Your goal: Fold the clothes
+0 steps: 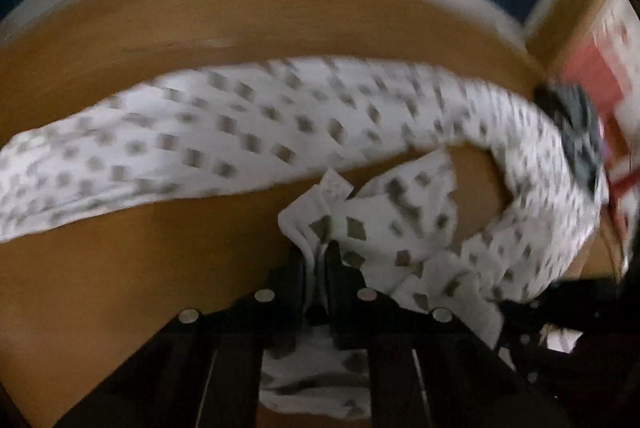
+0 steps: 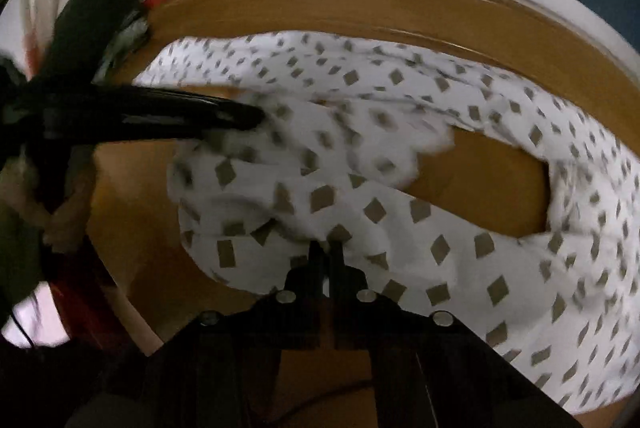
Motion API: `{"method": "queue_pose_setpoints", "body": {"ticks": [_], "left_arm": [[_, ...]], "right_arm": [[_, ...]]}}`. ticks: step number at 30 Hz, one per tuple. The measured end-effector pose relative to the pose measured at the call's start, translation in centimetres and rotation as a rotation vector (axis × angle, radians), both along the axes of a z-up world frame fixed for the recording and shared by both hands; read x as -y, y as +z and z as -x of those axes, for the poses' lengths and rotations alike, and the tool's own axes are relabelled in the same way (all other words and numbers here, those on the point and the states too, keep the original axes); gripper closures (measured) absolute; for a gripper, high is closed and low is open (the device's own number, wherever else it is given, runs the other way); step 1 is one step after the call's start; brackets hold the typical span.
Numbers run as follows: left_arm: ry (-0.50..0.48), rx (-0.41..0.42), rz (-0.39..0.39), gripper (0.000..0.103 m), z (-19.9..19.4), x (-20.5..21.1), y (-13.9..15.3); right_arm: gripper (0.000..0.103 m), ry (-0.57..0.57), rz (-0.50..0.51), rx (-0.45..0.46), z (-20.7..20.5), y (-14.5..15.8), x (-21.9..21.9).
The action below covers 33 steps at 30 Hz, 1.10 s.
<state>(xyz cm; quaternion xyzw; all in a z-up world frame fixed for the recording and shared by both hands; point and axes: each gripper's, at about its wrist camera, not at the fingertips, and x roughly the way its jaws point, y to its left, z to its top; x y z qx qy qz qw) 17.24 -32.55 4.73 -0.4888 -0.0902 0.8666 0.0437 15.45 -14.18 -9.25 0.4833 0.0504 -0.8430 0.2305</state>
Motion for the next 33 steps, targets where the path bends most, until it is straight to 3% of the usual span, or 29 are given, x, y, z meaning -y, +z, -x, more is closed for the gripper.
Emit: {"method": "queue_pose_setpoints", "body": {"ticks": [4,7,10,14,16,21,24,27,29,33], "left_arm": [[0.234,-0.144,0.099,0.095,-5.2,4.9,5.7],[0.374,-0.158,0.152,0.092,-8.9,8.1,8.1],[0.415,-0.097,0.16,0.091,-11.3,8.7,7.4],[0.441,0.048,0.207,0.068,-13.0,8.1,3.9],[0.462,0.103,0.205,0.068,-14.1,8.2,2.4],[0.551,0.085,0.085,0.067,-17.9,10.9,3.2],[0.553,0.047,0.07,0.059,-18.2,12.5,4.5],[0.453,0.052,0.118,0.056,-15.3,13.0,4.7],[0.39,0.09,0.118,0.056,-12.8,13.0,3.4],[0.265,0.166,0.118,0.056,-7.8,13.2,0.9]], "right_arm": [[0.1,-0.015,0.079,-0.07,-1.8,3.2,-1.5],[0.1,0.022,0.089,-0.06,-2.6,3.2,-1.9],[0.1,0.074,0.081,-0.021,-3.1,2.2,-2.0],[0.1,0.119,0.044,0.084,-3.7,-1.0,-2.0],[0.1,0.131,0.027,0.108,-3.9,-1.7,-2.0],[0.097,0.218,-0.012,0.111,-5.0,-0.3,-1.7],[0.086,0.249,-0.003,0.086,-5.0,1.5,-1.3],[0.08,0.277,0.088,0.055,-4.3,3.5,-0.3],[0.07,0.286,0.118,0.037,-3.5,4.0,1.0],[0.065,0.304,0.067,-0.004,-1.5,2.9,5.4]]}}
